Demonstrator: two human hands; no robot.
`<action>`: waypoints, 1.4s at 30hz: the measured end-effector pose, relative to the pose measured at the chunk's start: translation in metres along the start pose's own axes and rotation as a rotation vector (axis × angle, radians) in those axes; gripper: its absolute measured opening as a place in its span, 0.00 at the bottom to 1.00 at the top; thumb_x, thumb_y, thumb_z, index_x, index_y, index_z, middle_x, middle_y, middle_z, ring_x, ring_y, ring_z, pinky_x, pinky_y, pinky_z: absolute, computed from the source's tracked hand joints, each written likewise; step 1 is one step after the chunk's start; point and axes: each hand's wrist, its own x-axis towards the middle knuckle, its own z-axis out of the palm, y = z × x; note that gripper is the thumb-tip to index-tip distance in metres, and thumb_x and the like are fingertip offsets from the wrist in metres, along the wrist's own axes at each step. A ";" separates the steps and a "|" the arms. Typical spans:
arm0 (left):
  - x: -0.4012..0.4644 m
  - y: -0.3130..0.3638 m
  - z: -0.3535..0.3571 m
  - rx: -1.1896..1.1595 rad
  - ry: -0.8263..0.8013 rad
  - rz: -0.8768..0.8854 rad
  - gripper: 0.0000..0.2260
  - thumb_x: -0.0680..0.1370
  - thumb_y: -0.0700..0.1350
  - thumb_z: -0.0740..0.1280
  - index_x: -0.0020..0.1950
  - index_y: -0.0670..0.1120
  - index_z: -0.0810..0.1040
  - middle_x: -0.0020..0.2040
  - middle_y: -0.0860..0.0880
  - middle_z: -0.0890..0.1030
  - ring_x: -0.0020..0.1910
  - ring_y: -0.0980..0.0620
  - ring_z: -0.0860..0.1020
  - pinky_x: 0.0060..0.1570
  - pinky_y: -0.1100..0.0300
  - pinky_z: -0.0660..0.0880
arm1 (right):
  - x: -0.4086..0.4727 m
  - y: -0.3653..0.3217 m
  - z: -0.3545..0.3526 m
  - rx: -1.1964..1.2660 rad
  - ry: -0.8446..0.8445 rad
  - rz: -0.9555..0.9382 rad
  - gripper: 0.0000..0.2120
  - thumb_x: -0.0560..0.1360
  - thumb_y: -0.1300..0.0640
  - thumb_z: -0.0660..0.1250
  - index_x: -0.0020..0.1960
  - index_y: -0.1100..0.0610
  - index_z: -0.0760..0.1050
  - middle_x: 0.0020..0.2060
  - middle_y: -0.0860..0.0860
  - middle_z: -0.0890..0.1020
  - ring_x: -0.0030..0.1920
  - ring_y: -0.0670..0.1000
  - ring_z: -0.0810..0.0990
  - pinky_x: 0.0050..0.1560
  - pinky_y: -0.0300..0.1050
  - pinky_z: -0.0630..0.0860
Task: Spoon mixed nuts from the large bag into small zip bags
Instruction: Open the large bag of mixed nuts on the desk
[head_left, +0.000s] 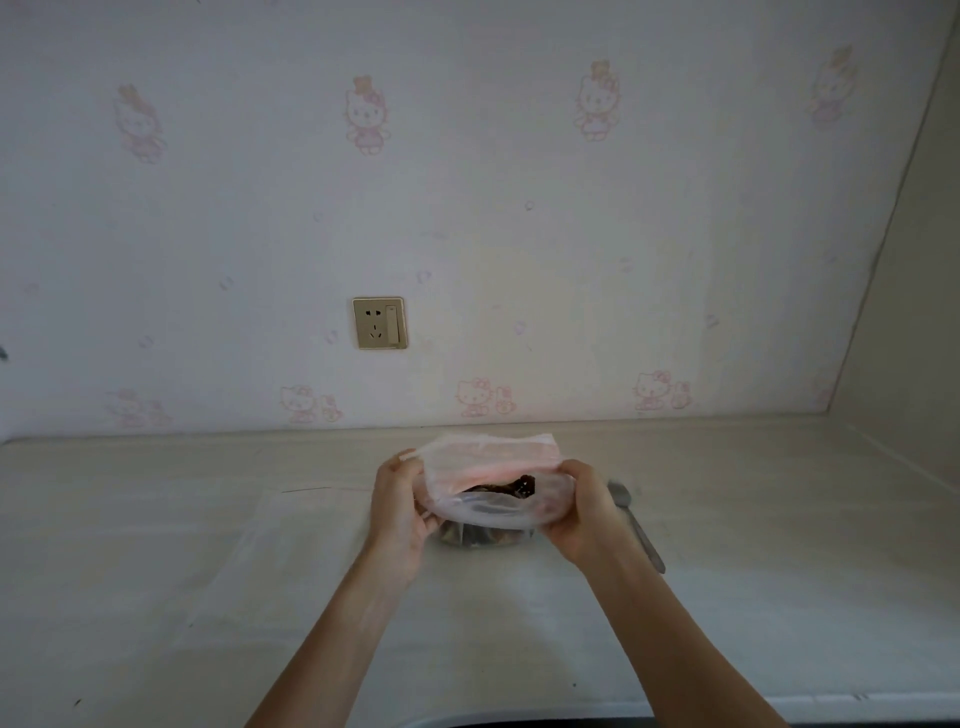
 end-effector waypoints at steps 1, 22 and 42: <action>-0.002 -0.004 0.000 0.034 0.037 0.083 0.15 0.79 0.39 0.63 0.65 0.48 0.77 0.51 0.41 0.85 0.47 0.45 0.84 0.44 0.52 0.79 | 0.000 0.001 0.002 -0.020 0.028 -0.019 0.07 0.80 0.63 0.61 0.44 0.61 0.75 0.28 0.53 0.78 0.28 0.51 0.77 0.30 0.44 0.76; 0.017 -0.004 -0.002 0.648 0.298 0.174 0.23 0.86 0.52 0.59 0.35 0.42 0.72 0.33 0.45 0.74 0.33 0.44 0.73 0.36 0.54 0.70 | 0.017 0.007 0.005 -0.284 0.378 -0.126 0.07 0.80 0.58 0.67 0.45 0.60 0.76 0.40 0.56 0.81 0.41 0.55 0.80 0.44 0.50 0.78; 0.015 0.003 -0.046 0.790 0.155 0.064 0.30 0.79 0.67 0.65 0.52 0.37 0.81 0.46 0.40 0.86 0.49 0.40 0.84 0.53 0.45 0.82 | 0.003 -0.016 -0.024 -0.619 0.270 -0.132 0.17 0.78 0.46 0.71 0.56 0.59 0.80 0.50 0.59 0.86 0.46 0.59 0.87 0.37 0.48 0.82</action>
